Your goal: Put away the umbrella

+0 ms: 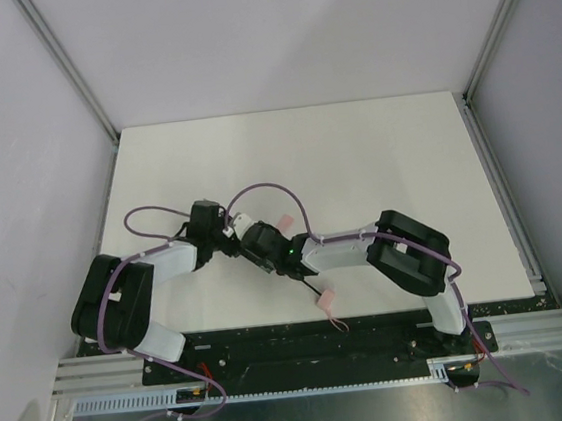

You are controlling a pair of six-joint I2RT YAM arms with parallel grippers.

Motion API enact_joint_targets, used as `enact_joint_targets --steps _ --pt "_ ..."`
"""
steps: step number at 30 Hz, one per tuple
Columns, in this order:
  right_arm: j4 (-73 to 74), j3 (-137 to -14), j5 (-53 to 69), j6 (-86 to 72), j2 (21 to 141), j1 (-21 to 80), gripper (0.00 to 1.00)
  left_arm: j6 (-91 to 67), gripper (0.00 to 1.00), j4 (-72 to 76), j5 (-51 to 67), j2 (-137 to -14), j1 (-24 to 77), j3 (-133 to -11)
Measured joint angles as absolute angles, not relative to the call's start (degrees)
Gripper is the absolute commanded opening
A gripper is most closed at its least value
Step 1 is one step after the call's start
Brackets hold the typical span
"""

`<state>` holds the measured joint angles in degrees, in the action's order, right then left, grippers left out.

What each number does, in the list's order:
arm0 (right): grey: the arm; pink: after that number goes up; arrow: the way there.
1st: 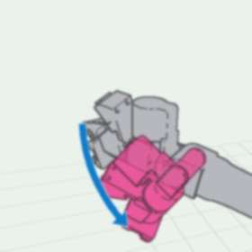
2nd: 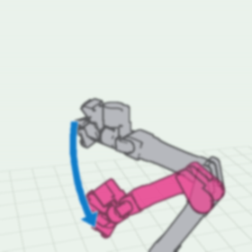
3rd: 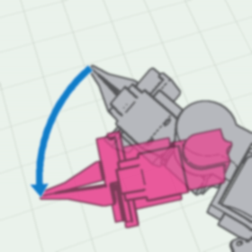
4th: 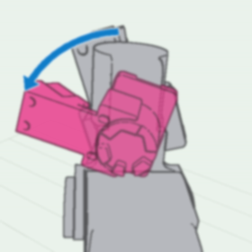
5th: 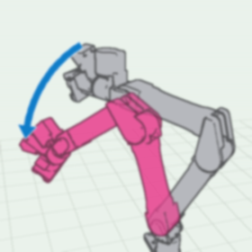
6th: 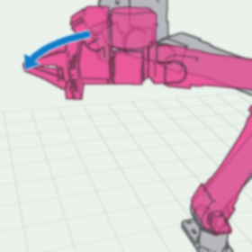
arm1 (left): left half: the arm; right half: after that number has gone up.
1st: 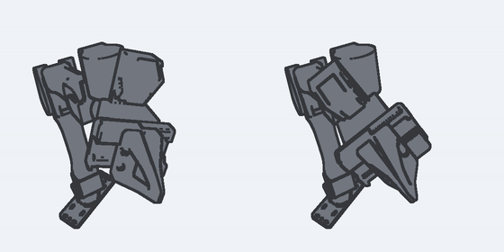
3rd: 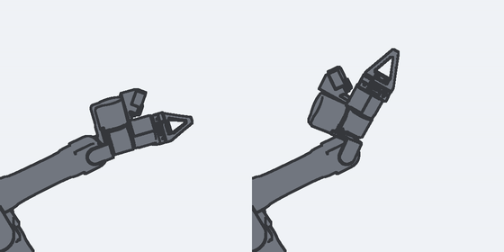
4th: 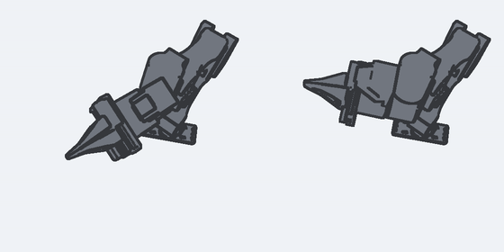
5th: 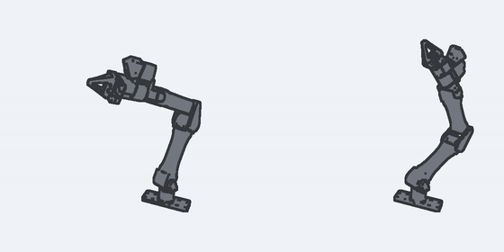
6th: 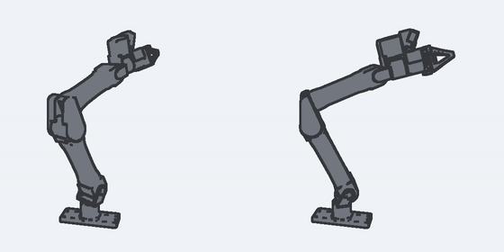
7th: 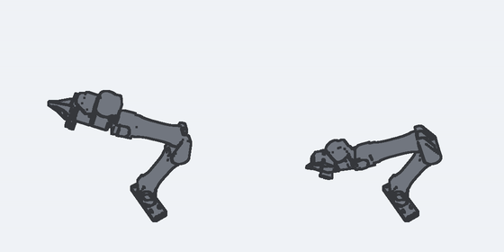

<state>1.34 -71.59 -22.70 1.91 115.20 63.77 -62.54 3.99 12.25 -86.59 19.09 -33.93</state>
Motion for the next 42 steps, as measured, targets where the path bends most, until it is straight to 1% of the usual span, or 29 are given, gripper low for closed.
enact_joint_targets --steps 2,6,7,8,9,11,13,15,18,21,24,27,29,32,35,36,38,42 --pt "0.91 -71.57 -21.56 2.17 115.35 63.16 0.33 -62.63 0.00 3.95 12.01 -86.59 19.00 -34.09" --pt "-0.21 -71.59 -16.99 2.50 115.55 61.10 0.08 -63.00 0.00 3.79 10.76 -86.72 18.79 -34.59" --pt "-0.40 -71.61 -15.07 2.42 115.59 60.38 0.04 -63.02 0.00 3.73 10.52 -86.83 18.76 -34.76" --pt "-0.58 -71.61 -13.56 2.39 115.61 59.77 0.02 -63.02 0.04 3.62 10.24 -86.91 18.72 -34.96" --pt "-0.82 -71.61 -11.55 2.33 115.63 59.02 0.01 -63.02 0.10 3.51 9.98 -86.96 18.70 -35.11" --pt "-1.37 -71.64 -7.27 2.04 115.74 57.49 0.00 -63.02 0.26 3.14 9.23 -86.96 18.68 -35.40" --pt "-1.96 -71.64 -2.57 1.48 116.01 55.88 0.00 -63.05 0.47 2.74 8.69 -86.96 18.61 -35.66" --pt "-2.74 -71.64 2.46 0.97 116.29 54.06 0.00 -62.72 0.64 2.26 7.86 -86.74 18.59 -35.79" --pt "-4.40 -71.70 12.80 -0.34 117.14 50.39 0.00 -61.63 0.78 1.54 7.44 -86.13 18.59 -35.57" --pt "-6.59 -71.70 23.59 -2.72 118.37 46.50 0.00 -60.84 0.83 0.89 7.53 -84.71 18.61 -35.35" --pt "-9.39 -71.70 33.01 -5.61 120.09 43.48 0.00 -60.75 0.84 0.95 7.73 -84.64 18.61 -35.35" --pt "-13.02 -71.70 41.36 -8.97 122.23 41.25 0.00 -60.69 0.83 1.06 7.97 -84.86 18.63 -35.35" --pt "-15.14 -71.70 45.67 -11.25 123.48 40.27 0.00 -60.55 0.80 1.32 8.27 -85.19 18.70 -35.42" --pt "-18.61 -71.72 50.26 -15.00 125.29 39.42 0.00 -60.55 0.74 1.43 8.27 -85.54 18.98 -35.66" --pt "-21.96 -71.88 54.28 -18.90 127.09 38.61 0.00 -60.55 0.66 1.43 8.12 -85.73 19.31 -35.66" --pt "-22.76 -71.92 55.59 -20.36 127.70 38.39 0.00 -60.66 0.62 1.43 8.12 -85.86 19.42 -35.68" --pt "-24.80 -72.07 58.02 -23.38 128.92 38.02 0.00 -61.06 0.53 1.41 8.10 -85.97 19.68 -35.68" --pt "-28.88 -72.14 61.69 -29.08 130.96 37.50 0.00 -62.57 0.31 1.98 7.77 -86.56 19.92 -35.68"
